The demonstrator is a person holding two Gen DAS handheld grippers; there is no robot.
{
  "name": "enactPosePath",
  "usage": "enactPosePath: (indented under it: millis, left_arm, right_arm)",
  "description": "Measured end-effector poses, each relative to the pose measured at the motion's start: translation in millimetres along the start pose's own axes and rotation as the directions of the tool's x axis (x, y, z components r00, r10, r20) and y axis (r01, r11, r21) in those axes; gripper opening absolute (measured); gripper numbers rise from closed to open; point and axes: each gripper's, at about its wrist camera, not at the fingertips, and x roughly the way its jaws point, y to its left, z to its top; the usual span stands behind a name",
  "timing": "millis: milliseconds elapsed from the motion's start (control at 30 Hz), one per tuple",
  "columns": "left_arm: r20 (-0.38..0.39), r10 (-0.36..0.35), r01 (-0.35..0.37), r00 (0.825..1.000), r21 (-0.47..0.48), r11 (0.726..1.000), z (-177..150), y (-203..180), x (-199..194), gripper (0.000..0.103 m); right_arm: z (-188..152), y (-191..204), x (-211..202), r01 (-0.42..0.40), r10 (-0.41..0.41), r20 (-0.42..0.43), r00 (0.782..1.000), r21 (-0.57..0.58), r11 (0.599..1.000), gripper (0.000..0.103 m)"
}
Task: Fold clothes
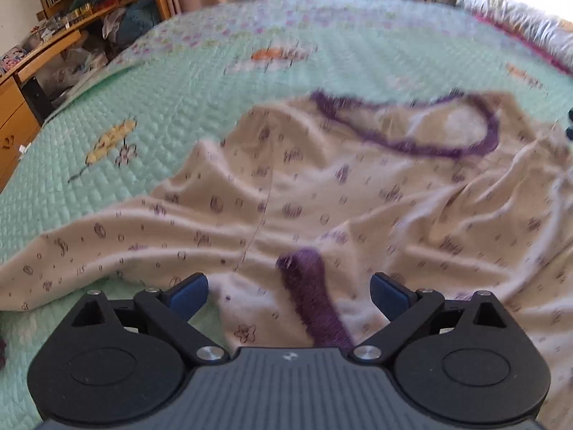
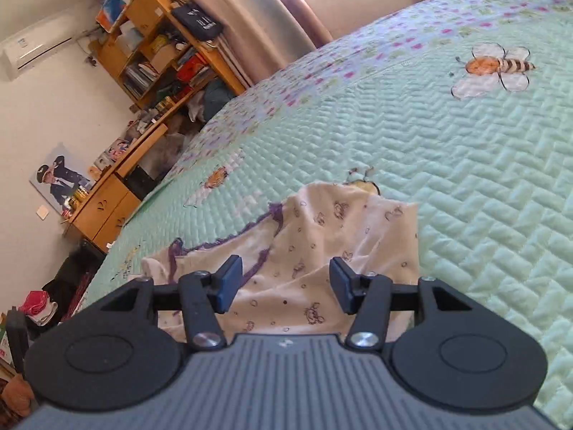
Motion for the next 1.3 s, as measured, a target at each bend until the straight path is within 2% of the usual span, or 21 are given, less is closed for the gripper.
enactPosePath:
  millis: [67, 100, 167, 300, 400, 533, 600, 667, 733, 767, 800, 867, 1000, 1033, 1100, 1167, 1267, 1300]
  left_arm:
    - [0.047, -0.014, 0.014, 0.999, 0.0, 1.0, 7.1, -0.9, -3.2, 0.101]
    - [0.056, -0.004, 0.004, 0.998, 0.007, 1.0, 11.1, -2.7, -1.4, 0.102]
    - [0.035, 0.018, -0.02, 0.999, 0.038, 0.999, 15.0, -5.8, 11.6, 0.102]
    - [-0.069, 0.025, -0.021, 0.997, 0.062, 0.998, 6.4, -5.9, 42.6, 0.092]
    - [-0.054, 0.023, -0.021, 0.998, 0.047, 0.999, -0.5, -4.6, 41.5, 0.094]
    - [-0.062, 0.028, -0.026, 0.998, 0.027, 0.999, -3.1, -1.2, 40.8, 0.098]
    - [-0.061, 0.025, -0.024, 0.998, 0.026, 0.999, -3.3, -0.9, 40.9, 0.098]
    - [-0.059, 0.028, -0.026, 0.998, 0.026, 0.999, -4.1, -1.3, 42.3, 0.1]
    - [-0.057, 0.023, -0.022, 0.998, 0.02, 1.0, -5.3, 0.1, 42.8, 0.101]
    - [-0.056, 0.018, -0.018, 0.998, 0.016, 1.0, -5.8, 1.1, 42.8, 0.101]
    - [-0.057, 0.013, -0.012, 0.998, 0.016, 1.0, -5.9, 1.9, 42.4, 0.101]
    - [-0.057, 0.005, -0.003, 0.998, 0.019, 1.0, -6.1, 2.9, 41.4, 0.101]
    - [-0.051, -0.007, 0.008, 0.999, 0.02, 1.0, -7.7, 4.2, 40.4, 0.101]
    - [-0.05, -0.007, 0.008, 0.999, 0.018, 1.0, -8.1, 4.4, 40.2, 0.101]
    - [-0.05, -0.005, 0.006, 0.999, 0.015, 1.0, -8.8, 4.3, 40.0, 0.102]
    - [-0.051, 0.0, 0.001, 0.999, 0.015, 1.0, -9.0, 3.6, 40.1, 0.102]
    - [-0.056, 0.002, -0.001, 0.998, 0.018, 1.0, -8.4, 3.5, 39.7, 0.102]
    - [-0.056, 0.002, -0.001, 0.998, 0.019, 1.0, -8.4, 3.7, 39.8, 0.102]
  right_arm:
    - [-0.1, 11.0, -2.1, -0.025, 0.026, 0.006, 1.0, -0.034, 0.999, 0.056]
    - [-1.8, 15.4, -4.2, -0.007, 0.009, 0.021, 1.0, -0.075, 0.997, 0.056]
    - [-0.1, 22.9, -1.9, 0.059, -0.053, 0.044, 0.998, -0.138, 0.989, 0.056]
    - [8.0, 26.3, 18.0, 0.062, -0.062, 0.003, 0.998, -0.179, 0.982, 0.054]
    - [8.7, 33.9, 39.1, 0.073, -0.084, -0.039, 0.996, -0.238, 0.969, 0.047]
    - [7.9, 33.4, 65.0, 0.102, -0.109, -0.032, 0.994, -0.185, 0.977, 0.045]
    - [6.9, 31.6, 85.6, 0.096, -0.108, -0.079, 0.991, -0.145, 0.985, 0.046]
    - [4.0, 31.8, 122.5, 0.117, -0.138, -0.18, 0.974, -0.122, 0.986, 0.046]
    - [0.7, 35.0, 144.3, 0.082, -0.1, -0.193, 0.976, -0.099, 0.992, 0.049]
    - [1.4, 36.9, 147.7, 0.062, -0.078, -0.19, 0.979, -0.088, 0.994, 0.055]
    - [3.5, 38.7, 147.5, 0.046, -0.06, -0.19, 0.98, -0.078, 0.996, 0.058]
    - [8.7, 41.2, 140.2, 0.015, -0.025, -0.17, 0.985, -0.059, 0.998, 0.058]
    - [23.6, 39.4, 94.9, -0.035, 0.033, -0.037, 0.999, -0.039, 0.999, 0.058]
    - [26.5, 38.5, 87.9, -0.02, 0.019, -0.014, 1.0, -0.045, 0.999, 0.058]
    - [27.8, 34.6, 90.1, 0.009, -0.009, -0.02, 1.0, -0.037, 0.999, 0.058]
    - [24.7, 28.4, 99.6, 0.034, -0.036, -0.062, 0.997, -0.034, 0.999, 0.06]
    - [18.5, 18.5, 115.8, 0.075, -0.079, -0.135, 0.988, -0.035, 0.997, 0.056]
    - [19.8, 14.4, 108.7, 0.047, -0.049, -0.098, 0.994, -0.015, 0.999, 0.056]
